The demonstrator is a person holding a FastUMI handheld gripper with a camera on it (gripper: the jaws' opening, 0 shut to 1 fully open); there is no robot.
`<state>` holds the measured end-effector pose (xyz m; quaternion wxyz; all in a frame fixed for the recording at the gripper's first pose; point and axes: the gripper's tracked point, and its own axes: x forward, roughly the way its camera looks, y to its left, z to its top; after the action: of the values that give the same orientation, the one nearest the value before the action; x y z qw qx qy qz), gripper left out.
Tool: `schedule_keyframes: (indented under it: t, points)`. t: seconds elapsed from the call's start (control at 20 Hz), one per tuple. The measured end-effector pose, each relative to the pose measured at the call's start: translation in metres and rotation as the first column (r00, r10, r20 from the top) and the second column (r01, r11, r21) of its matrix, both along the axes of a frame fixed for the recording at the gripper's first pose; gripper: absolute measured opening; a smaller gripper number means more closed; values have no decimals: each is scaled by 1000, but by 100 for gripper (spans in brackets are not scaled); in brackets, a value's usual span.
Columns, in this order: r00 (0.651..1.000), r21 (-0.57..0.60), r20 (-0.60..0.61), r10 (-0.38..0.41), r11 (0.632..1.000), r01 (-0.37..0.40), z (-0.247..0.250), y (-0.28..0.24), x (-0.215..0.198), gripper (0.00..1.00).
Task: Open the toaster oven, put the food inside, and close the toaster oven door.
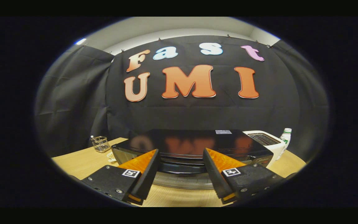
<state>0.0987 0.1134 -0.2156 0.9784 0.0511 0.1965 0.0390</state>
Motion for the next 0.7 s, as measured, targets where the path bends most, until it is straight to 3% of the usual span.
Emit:
schedule_keyframes:
  t: [0.15,0.45,0.65,0.7]
  points:
    - [1000,18,3,30,999,-30,3,4,-18,71]
    - [994,53,-15,104,993,-103,-1,14,-60,70]
    - [970,115,-190,149,985,-129,-54,23,-90,70]
    - [967,109,-221,126,989,-104,-63,15,-99,70]
